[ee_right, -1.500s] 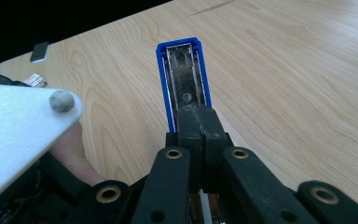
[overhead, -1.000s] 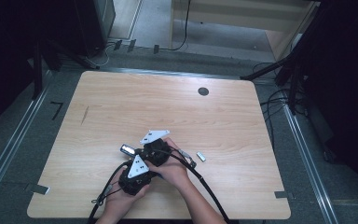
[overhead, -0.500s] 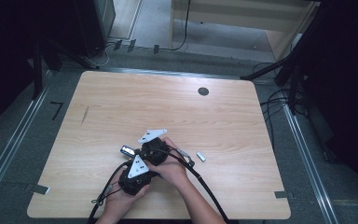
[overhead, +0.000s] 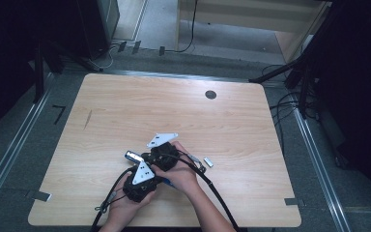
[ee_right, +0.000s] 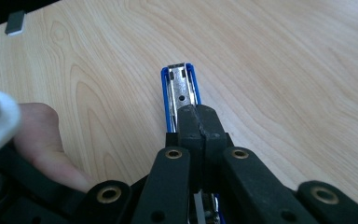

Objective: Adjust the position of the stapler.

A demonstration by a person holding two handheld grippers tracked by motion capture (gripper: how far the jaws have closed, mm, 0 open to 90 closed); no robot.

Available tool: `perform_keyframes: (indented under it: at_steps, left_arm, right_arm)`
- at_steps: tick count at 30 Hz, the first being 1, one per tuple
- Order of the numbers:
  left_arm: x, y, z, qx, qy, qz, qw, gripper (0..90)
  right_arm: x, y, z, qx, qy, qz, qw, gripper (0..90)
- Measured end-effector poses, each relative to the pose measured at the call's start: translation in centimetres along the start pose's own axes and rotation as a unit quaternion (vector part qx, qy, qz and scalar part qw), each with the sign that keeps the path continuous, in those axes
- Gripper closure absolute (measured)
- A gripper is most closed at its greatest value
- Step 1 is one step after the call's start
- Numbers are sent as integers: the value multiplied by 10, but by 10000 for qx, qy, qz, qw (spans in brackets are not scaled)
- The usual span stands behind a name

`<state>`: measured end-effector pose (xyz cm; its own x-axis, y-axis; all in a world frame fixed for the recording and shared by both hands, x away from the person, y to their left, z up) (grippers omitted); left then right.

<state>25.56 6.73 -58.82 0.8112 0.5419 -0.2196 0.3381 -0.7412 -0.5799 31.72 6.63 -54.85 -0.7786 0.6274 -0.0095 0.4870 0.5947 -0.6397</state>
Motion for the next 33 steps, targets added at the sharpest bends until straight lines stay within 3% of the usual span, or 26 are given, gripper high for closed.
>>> perform_keyframes:
  at_steps: [7,10,11,12,14,18,19,20,24,33]
  left_arm:
    - [0,0,0,-7,-3,16,10000,900]
    - [0,0,0,-4,-17,26,10000,900]
    - [0,0,0,-4,-17,26,10000,900]
    - [0,0,0,-7,-26,40,10000,900]
    - [0,0,0,-7,-32,41,10000,900]
    - [0,0,0,-7,-36,47,10000,900]
    - [0,0,0,-7,-36,47,10000,900]
    - [0,0,0,-16,-40,50,10000,900]
    - [0,0,0,-9,-38,40,10000,900]
    - [0,0,0,-10,-52,60,10000,900]
  right_arm:
    - [-12,-16,-3,-245,81,111,9996,900]
    - [-30,-31,0,-377,229,302,9986,900]
    - [-30,-31,0,-377,229,302,9986,900]
    - [-41,-39,3,-424,341,423,9976,900]
    - [-46,-42,3,-458,376,470,9971,900]
    - [-76,-63,13,-558,558,801,9937,900]
    - [-76,-63,13,-558,558,801,9937,900]
    - [-86,-68,18,-564,614,902,9924,900]
    - [-100,-76,31,-502,746,1082,9901,900]
    - [-119,-84,69,-310,905,1324,9866,900]
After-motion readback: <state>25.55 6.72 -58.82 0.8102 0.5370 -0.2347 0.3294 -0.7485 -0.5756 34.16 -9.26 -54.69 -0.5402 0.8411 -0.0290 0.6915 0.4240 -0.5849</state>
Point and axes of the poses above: each handheld gripper's, and its own axes: y roughly forward along the jaws, z roughly out of its underside, x roughly to its left, the point moved 9 cm from there along y, roughly forward along the jaws, and after that the axes turned 14 degrees about z, right-handed, at the moved point
